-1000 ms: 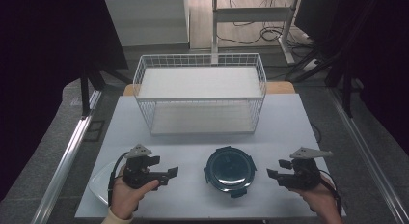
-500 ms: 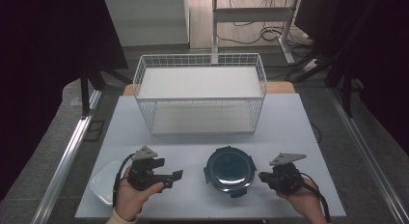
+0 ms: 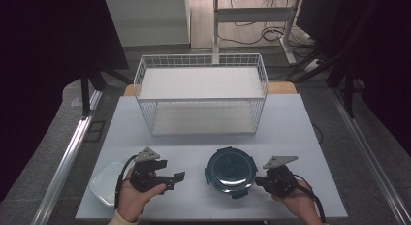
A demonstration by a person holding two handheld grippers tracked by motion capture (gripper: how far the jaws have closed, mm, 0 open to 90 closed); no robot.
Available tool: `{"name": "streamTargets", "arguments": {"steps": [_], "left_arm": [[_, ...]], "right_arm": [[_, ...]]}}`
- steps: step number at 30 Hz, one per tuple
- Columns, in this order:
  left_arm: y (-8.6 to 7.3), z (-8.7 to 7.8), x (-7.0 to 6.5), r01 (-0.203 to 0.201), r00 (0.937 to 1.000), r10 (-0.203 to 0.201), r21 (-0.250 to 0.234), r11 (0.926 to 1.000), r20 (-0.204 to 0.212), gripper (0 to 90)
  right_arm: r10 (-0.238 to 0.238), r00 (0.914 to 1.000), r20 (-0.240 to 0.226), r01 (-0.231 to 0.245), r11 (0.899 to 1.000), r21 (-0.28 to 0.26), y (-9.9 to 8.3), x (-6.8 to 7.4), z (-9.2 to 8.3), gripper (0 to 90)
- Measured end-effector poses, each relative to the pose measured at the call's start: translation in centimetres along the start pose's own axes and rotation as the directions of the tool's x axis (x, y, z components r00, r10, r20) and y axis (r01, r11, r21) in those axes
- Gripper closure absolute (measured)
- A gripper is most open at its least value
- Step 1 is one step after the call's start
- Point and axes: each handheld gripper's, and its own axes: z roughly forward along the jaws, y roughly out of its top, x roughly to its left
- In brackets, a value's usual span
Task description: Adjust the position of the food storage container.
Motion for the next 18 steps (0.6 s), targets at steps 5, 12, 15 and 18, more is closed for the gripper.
{"name": "streamTargets", "arguments": {"steps": [5, 12, 15, 18], "left_arm": [[0.0, 0.01, 0.0, 0.0, 1.0, 0.0, -0.002, 1.0, 0.002, 17.9], [-0.03, 0.02, 0.11, 0.002, 1.0, -0.002, -0.002, 1.0, 0.005, 18.0], [-0.08, 0.07, 0.19, 0.003, 1.0, -0.003, 0.001, 1.0, 0.004, 18.3], [-0.11, 0.11, 0.25, 0.005, 1.0, -0.005, 0.0, 1.0, 0.003, 18.3]], "right_arm": [[-0.013, 0.9998, 0.013, 0.013, 1.0, 0.0, 0.05, 0.19, 0.19, 90.0], [-0.018, 0.9997, 0.015, 0.018, 1.0, 0.001, 0.07, 0.28, 0.18, 90.0], [-0.036, 0.9993, 0.014, 0.036, 0.999, 0.007, 0.15, 0.55, 0.16, 90.0], [-0.043, 0.999, 0.007, 0.043, 0.999, 0.01, 0.19, 0.75, 0.15, 90.0]]}}
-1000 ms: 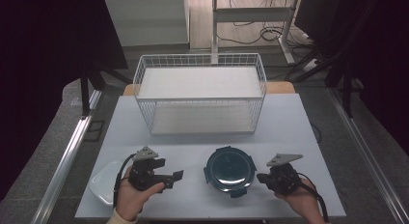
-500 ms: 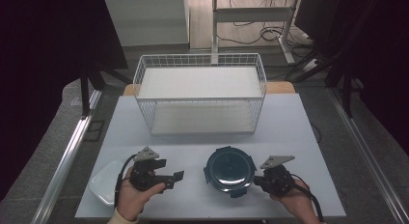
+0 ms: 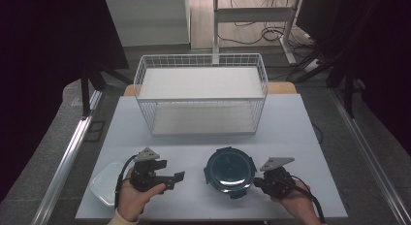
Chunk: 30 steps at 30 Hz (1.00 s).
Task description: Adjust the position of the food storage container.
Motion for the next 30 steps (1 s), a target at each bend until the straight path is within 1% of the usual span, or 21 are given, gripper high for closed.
{"name": "streamTargets", "arguments": {"steps": [4, 10, 19, 25, 27, 30], "left_arm": [[0.0, 0.0, 0.0, 0.0, 1.0, 0.0, 0.0, 1.0, 0.002, 18.4], [-0.1, 0.1, 0.2, 0.005, 1.0, -0.005, 0.006, 1.0, 0.003, 19.2], [-0.1, 0.2, -0.2, 0.005, 0.9998, -0.005, 0.004, 1.0, 0.02, 19.1], [0.0, 0.1, -0.1, 0.011, 0.9996, -0.011, 0.002, 0.9999, 0.024, 19.1], [0.0, 0.2, -0.1, 0.014, 0.9996, -0.014, 0.001, 0.9999, 0.023, 19.1], [0.0, 0.2, -0.1, 0.014, 0.9996, -0.014, 0.001, 0.9999, 0.023, 19.1]], "right_arm": [[-0.015, 0.9997, -0.021, 0.015, 1.0, -0.001, 0.1, 0.3, 0.1, 90.0], [-0.009, 0.999, -0.044, 0.008, 1.0, -0.009, 0.2, 0.6, 0.3, 90.0], [-0.017, 0.9985, -0.053, 0.017, 1.0, -0.003, 0.5, 1.1, 0.8, 90.0], [-0.017, 0.9978, -0.064, 0.017, 1.0, -0.01, 1.1, 1.4, 1.6, 90.0], [-0.011, 0.9973, -0.073, 0.01, 1.0, -0.008, 1.3, 1.4, 2.0, 90.0], [-0.013, 0.9966, -0.081, 0.013, 1.0, -0.003, 1.6, 1.5, 2.5, 90.0]]}}
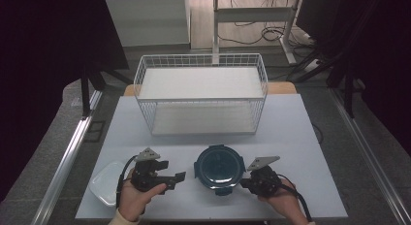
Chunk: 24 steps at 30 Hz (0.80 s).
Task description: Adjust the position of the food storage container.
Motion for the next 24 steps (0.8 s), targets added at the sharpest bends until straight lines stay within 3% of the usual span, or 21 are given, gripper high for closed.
{"name": "streamTargets", "arguments": {"steps": [6, 15, 24], "left_arm": [[0.0, 0.4, 0.0, 0.006, 1.0, -0.006, 0.008, 0.9999, 0.004, 19.1], [0.4, -0.7, 0.6, 0.017, 0.9999, -0.017, -0.023, 0.9996, -0.003, 18.6], [0.3, -0.5, 0.5, 0.027, 0.9995, -0.026, -0.02, 0.9995, 0.017, 18.8]], "right_arm": [[0.012, 0.9999, -0.011, -0.012, 1.0, -0.004, 1.0, -0.2, 0.8, 90.0], [-0.031, 0.9989, -0.035, 0.031, 1.0, 0.004, 2.2, 0.3, 1.7, 90.0], [-0.063, 0.9963, -0.058, 0.063, 0.998, -0.002, 3.4, 0.9, 2.5, 90.0]]}}
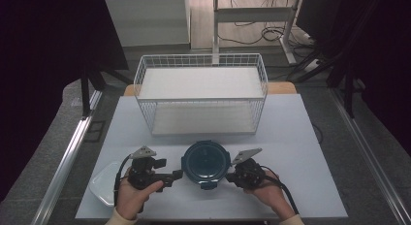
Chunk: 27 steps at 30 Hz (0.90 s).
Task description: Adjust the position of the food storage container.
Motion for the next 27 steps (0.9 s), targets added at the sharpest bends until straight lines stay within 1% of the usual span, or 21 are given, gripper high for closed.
{"name": "streamTargets", "arguments": {"steps": [2, 4, 5, 7, 10, 12, 15, 16, 17, 18, 19, 20, 21, 22, 24, 25, 27], "left_arm": [[0.0, 0.1, -0.1, -0.001, 1.0, 0.001, 0.001, 1.0, 0.0, 18.7], [0.0, 0.1, -0.2, -0.005, 1.0, 0.005, 0.003, 1.0, 0.003, 18.7], [0.0, 0.0, -0.3, -0.003, 1.0, 0.003, 0.001, 1.0, 0.001, 18.7], [0.0, -0.2, -0.4, -0.005, 1.0, 0.005, -0.004, 1.0, 0.002, 18.6], [0.3, -0.8, -0.5, -0.003, 1.0, 0.003, -0.02, 0.9998, 0.001, 18.2], [0.6, -1.3, -0.6, 0.001, 1.0, -0.001, -0.038, 0.9993, 0.001, 18.0], [0.9, -1.6, -0.8, 0.004, 1.0, -0.004, -0.049, 0.9988, 0.006, 17.6], [1.0, -1.6, -0.9, 0.004, 1.0, -0.004, -0.048, 0.9989, 0.007, 17.5], [1.0, -1.5, -1.0, 0.005, 1.0, -0.005, -0.045, 0.999, 0.007, 17.3], [1.0, -1.4, -1.1, 0.008, 0.9999, -0.008, -0.043, 0.9991, 0.006, 16.6], [1.0, -1.3, -1.2, 0.015, 0.9998, -0.014, -0.043, 0.9989, 0.01, 16.1], [1.0, -1.2, -1.4, 0.017, 0.9997, -0.016, -0.039, 0.9991, 0.018, 15.7], [1.0, -1.1, -1.5, 0.02, 0.9995, -0.02, -0.035, 0.9992, 0.023, 15.2], [1.0, -1.0, -1.7, 0.023, 0.9994, -0.022, -0.033, 0.9992, 0.028, 14.5], [1.0, -0.8, -2.1, 0.019, 0.9992, -0.018, -0.031, 0.9993, 0.035, 13.9], [1.0, -0.8, -2.3, 0.014, 0.9992, -0.013, -0.031, 0.9994, 0.038, 13.9], [1.1, -0.7, -2.5, 0.01, 0.9991, -0.009, -0.031, 0.9995, 0.042, 13.8]], "right_arm": [[-0.004, 1.0, -0.007, 0.004, 1.0, -0.006, -0.1, 0.1, -0.1, 90.0], [-0.001, 0.9998, -0.022, 0.0, 0.999, -0.038, -0.2, 0.1, -0.6, 90.0], [0.0, 0.9998, -0.019, -0.001, 0.999, -0.049, -0.4, 0.1, -1.0, 90.0], [0.013, 0.9999, 0.009, -0.013, 0.997, -0.078, -0.8, -0.1, -2.0, 90.0], [0.059, 0.998, 0.023, -0.055, 0.988, -0.146, -1.5, -1.1, -3.9, 90.0], [0.081, 0.9962, 0.031, -0.074, 0.982, -0.175, -1.8, -1.5, -4.9, 90.0], [0.11, 0.9932, 0.037, -0.1, 0.973, -0.209, -2.1, -2.1, -5.8, 88.8], [0.122, 0.9921, 0.03, -0.112, 0.969, -0.22, -2.2, -2.2, -6.0, 84.1], [0.14, 0.99, 0.021, -0.131, 0.963, -0.235, -2.2, -2.4, -6.1, 75.2], [0.157, 0.9875, 0.015, -0.148, 0.955, -0.256, -2.2, -2.6, -6.1, 60.6], [0.176, 0.9844, 0.0, -0.169, 0.945, -0.281, -2.2, -2.7, -6.1, 48.2], [0.197, 0.9802, -0.02, -0.194, 0.935, -0.296, -2.1, -2.9, -6.1, 41.0], [0.21, 0.9772, -0.03, -0.209, 0.93, -0.302, -2.1, -3.0, -6.1, 37.5], [0.219, 0.9754, -0.025, -0.216, 0.928, -0.305, -2.0, -3.0, -6.1, 33.7], [0.232, 0.9724, -0.023, -0.228, 0.925, -0.303, -1.9, -3.0, -6.0, 28.6], [0.237, 0.9712, -0.024, -0.233, 0.924, -0.303, -1.9, -3.0, -6.0, 27.4], [0.234, 0.972, -0.026, -0.231, 0.926, -0.3, -1.9, -2.9, -6.0, 26.1]]}}
